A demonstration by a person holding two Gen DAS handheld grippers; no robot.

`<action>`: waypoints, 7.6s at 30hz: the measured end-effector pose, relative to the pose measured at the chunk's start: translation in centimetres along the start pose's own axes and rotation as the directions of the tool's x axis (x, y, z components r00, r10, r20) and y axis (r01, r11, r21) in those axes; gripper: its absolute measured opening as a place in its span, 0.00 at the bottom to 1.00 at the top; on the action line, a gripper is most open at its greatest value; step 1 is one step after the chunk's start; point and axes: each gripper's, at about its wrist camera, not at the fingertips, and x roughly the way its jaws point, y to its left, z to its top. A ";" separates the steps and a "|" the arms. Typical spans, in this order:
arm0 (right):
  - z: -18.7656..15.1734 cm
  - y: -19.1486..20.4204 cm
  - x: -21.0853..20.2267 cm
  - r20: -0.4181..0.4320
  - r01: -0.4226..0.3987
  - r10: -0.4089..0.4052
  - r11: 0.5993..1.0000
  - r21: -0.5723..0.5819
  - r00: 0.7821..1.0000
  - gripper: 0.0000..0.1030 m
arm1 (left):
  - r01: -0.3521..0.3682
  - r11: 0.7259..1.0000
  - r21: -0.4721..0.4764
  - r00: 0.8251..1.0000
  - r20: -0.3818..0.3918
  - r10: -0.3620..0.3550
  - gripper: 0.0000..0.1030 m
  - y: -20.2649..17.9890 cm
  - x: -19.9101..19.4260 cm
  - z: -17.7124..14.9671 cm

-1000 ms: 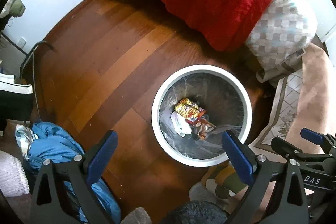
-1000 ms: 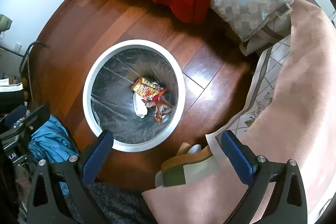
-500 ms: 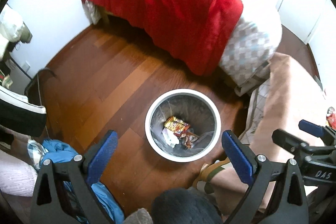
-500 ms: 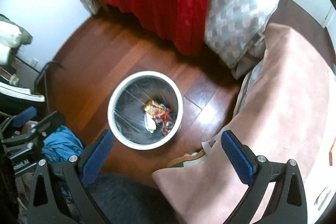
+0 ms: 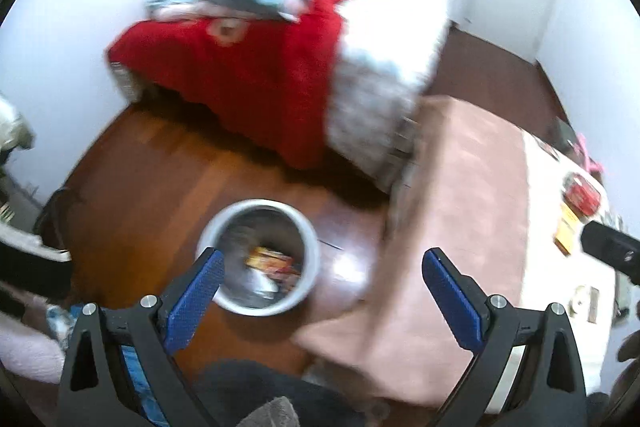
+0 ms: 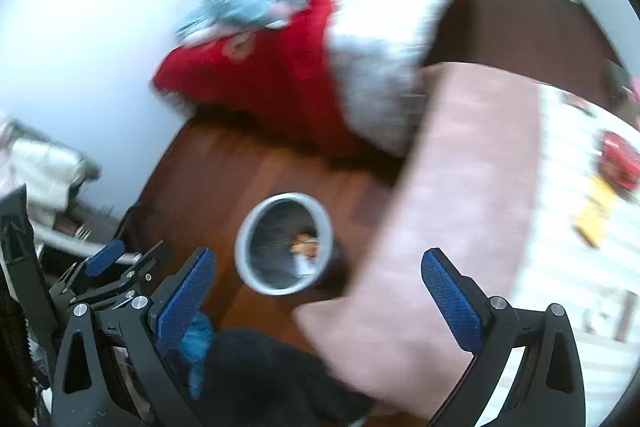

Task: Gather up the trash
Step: 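Move both tools back from the bin toward the table, then grasp the yellow HAOMAO box with the left tool while the right tool grasps the silver wrapper, then carry the yellow box and silver wrapper over the bin and open both tools, then move both tools back from the bin to the table, then grasp the red cola can with the right tool while the left tool grasps the bread crust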

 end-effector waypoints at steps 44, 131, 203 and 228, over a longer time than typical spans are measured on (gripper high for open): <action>0.3 -48.6 -2.4 -0.174 0.444 -0.412 0.779 0.443 0.895 0.52 | 0.222 0.870 0.441 0.970 -0.190 -0.151 0.53 -36.3 11.5 0.2; 0.2 11.6 40.0 -0.430 0.042 -0.085 0.993 -0.108 0.899 0.92 | -0.138 0.935 -0.325 0.939 -0.342 0.019 0.96 26.5 20.7 -3.1; 12.8 -36.8 10.8 -0.323 0.299 -0.511 0.798 -0.523 0.797 1.00 | 0.000 0.961 0.277 0.984 -0.170 0.049 0.96 -30.4 20.1 3.3; -13.0 -43.4 -5.8 -0.212 0.321 -0.244 0.780 0.538 0.946 0.85 | 0.469 0.701 0.537 0.868 -0.426 -0.254 0.91 -41.6 11.5 -11.1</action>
